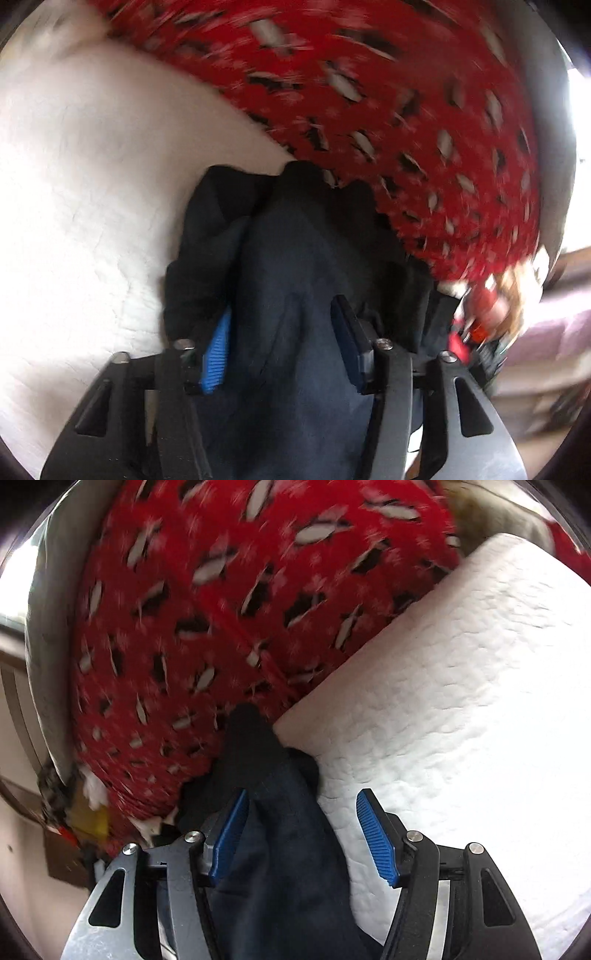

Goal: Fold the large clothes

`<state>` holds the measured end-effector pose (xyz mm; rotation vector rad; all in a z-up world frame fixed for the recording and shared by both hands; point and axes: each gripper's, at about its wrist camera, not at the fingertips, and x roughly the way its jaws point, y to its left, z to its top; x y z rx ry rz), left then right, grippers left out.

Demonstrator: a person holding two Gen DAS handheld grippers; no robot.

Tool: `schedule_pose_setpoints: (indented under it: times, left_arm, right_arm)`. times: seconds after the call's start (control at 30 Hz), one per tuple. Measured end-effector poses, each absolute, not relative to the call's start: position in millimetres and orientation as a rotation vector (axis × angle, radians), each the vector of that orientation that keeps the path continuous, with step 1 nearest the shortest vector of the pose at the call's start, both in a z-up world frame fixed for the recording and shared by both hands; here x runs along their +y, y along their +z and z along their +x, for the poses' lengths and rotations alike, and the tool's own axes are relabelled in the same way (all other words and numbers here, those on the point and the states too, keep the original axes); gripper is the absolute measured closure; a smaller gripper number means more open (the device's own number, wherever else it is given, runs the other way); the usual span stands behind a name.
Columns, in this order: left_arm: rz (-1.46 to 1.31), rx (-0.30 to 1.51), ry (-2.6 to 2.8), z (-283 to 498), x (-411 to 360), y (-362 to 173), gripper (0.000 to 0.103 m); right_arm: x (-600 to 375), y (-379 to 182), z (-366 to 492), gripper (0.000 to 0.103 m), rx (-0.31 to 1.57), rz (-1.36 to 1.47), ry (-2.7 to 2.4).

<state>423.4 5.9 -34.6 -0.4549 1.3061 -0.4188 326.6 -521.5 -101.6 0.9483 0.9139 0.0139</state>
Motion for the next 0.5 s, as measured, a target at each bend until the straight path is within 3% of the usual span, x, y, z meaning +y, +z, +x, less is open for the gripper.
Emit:
schedule_pose_setpoints:
  times: [0.03, 0.07, 0.1, 0.2, 0.33, 0.5]
  left_arm:
    - [-0.388, 1.291, -0.426, 420, 1, -29, 0.102]
    - [-0.32, 1.267, -0.424, 413, -4, -21, 0.101]
    - [-0.305, 1.238, -0.423, 409, -5, -15, 0.101]
    - [-0.321, 1.155, -0.426, 401, 1, 6, 0.101]
    - [-0.391, 1.042, -0.418, 404, 21, 18, 0.101]
    - [-0.413, 1.139, -0.298, 428, 27, -32, 0.101]
  right_arm:
    - [-515, -99, 330, 0.053, 0.907, 0.912, 0.022]
    - [-508, -94, 333, 0.078, 0.895, 0.87, 0.034]
    - [-501, -89, 336, 0.089, 0.889, 0.816, 0.042]
    - [-488, -64, 341, 0.095, 0.854, 0.677, 0.052]
    - [-494, -30, 331, 0.096, 0.698, 0.717, 0.12]
    - [-505, -45, 343, 0.096, 0.696, 0.794, 0.072]
